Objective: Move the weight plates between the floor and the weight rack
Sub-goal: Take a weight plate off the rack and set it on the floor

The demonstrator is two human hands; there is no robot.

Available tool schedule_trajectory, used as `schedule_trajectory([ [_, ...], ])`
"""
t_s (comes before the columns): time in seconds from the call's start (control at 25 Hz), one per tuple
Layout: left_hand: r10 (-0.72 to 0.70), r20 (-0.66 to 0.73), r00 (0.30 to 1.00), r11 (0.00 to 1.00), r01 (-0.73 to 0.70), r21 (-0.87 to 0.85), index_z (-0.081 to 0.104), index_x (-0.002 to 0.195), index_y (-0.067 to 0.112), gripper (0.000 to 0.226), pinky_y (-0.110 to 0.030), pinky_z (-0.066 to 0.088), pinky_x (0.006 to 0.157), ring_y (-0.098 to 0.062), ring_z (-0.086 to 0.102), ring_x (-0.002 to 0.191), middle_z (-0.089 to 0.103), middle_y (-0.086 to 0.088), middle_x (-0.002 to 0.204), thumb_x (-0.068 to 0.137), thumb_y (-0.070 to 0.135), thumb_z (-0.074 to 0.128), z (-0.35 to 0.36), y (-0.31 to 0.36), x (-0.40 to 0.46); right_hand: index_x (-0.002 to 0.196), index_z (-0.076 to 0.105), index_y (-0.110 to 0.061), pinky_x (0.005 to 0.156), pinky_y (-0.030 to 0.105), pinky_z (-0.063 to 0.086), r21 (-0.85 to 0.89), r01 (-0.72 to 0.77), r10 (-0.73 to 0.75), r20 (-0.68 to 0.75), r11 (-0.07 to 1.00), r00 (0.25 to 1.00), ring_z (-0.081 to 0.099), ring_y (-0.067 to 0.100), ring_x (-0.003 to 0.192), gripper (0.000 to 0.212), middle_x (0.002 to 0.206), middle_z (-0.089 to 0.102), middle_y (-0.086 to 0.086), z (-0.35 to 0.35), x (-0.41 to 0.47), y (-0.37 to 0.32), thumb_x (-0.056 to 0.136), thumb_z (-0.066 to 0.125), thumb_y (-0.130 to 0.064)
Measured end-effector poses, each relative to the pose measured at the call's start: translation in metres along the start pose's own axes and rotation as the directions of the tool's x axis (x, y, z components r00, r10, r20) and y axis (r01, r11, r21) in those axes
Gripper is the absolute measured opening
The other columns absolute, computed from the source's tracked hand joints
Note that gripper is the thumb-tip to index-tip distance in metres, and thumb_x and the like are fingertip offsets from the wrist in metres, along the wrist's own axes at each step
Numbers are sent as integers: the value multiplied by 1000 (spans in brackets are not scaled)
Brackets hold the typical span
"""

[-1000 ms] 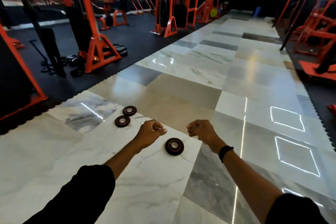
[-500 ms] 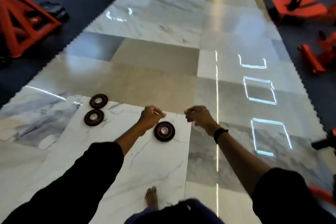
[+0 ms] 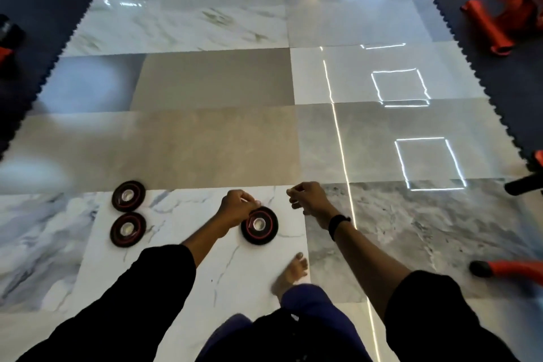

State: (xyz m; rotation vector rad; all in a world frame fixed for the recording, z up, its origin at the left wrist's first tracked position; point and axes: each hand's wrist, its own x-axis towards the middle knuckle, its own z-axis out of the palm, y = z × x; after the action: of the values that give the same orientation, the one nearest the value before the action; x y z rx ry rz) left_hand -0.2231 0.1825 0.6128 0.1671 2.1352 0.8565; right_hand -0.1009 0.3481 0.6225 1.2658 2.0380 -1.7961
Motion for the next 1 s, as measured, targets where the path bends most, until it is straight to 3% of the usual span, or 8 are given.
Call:
schedule_trajectory([
  [0.24,-57,28,998,992,54,110,65,97,5,27,-23,43,56,-21,62,72,71,-13,96,84,27,74,-13,32,74,92,66,0,42,10,40,47,-52,52,7,998,999,61,21,76,20,83,64,12,-4,66,-24,93,63,-19],
  [0.36,-65,81,995,977,46,210,65,97,8,28,-31,50,76,-24,66,89,71,-10,99,83,30,75,-6,42,111,89,69,-3,69,29,55,67,-118,121,-52,991,991,68,27,89,21,91,70,12,-5,99,-14,90,66,-25],
  [0.48,-30,122,992,946,-11,324,65,104,11,33,-40,52,91,-24,64,99,68,-6,105,82,34,75,18,28,156,98,69,-5,85,34,50,11,-186,186,-111,982,976,66,25,101,26,105,71,12,9,135,16,90,65,-29],
  [0.6,-25,199,980,865,-79,496,62,95,25,43,-49,46,101,-29,60,110,65,-8,111,68,58,69,61,-45,242,123,61,-6,94,35,47,30,-304,305,-157,952,939,61,26,114,41,125,65,13,47,193,84,92,65,-33],
  [0.72,-88,270,959,617,-160,771,66,99,31,74,-53,21,116,-39,27,143,45,-22,144,47,78,43,112,-150,350,145,40,-6,109,40,39,41,-454,455,-100,890,885,45,32,137,67,147,48,16,104,259,176,92,65,-37],
  [0.8,-164,258,952,488,-149,860,63,99,33,77,-54,26,113,-38,38,134,56,-14,130,41,78,39,136,-193,408,149,31,-4,112,44,35,-12,-502,501,-48,865,864,38,35,141,78,151,42,18,142,303,232,90,67,-40],
  [0.88,-255,236,938,490,-85,868,57,99,31,69,-53,41,101,-33,55,115,64,-5,114,44,72,47,157,-227,464,149,28,-2,112,47,35,-40,-529,529,-11,848,848,38,38,140,85,151,40,22,180,355,291,87,70,-41],
  [1.0,-326,218,920,613,30,789,51,126,19,77,-51,46,100,-33,55,121,58,-11,130,62,59,66,181,-277,530,152,22,0,113,46,34,100,-621,622,22,777,782,37,39,141,93,152,39,24,223,422,367,86,71,-43],
])
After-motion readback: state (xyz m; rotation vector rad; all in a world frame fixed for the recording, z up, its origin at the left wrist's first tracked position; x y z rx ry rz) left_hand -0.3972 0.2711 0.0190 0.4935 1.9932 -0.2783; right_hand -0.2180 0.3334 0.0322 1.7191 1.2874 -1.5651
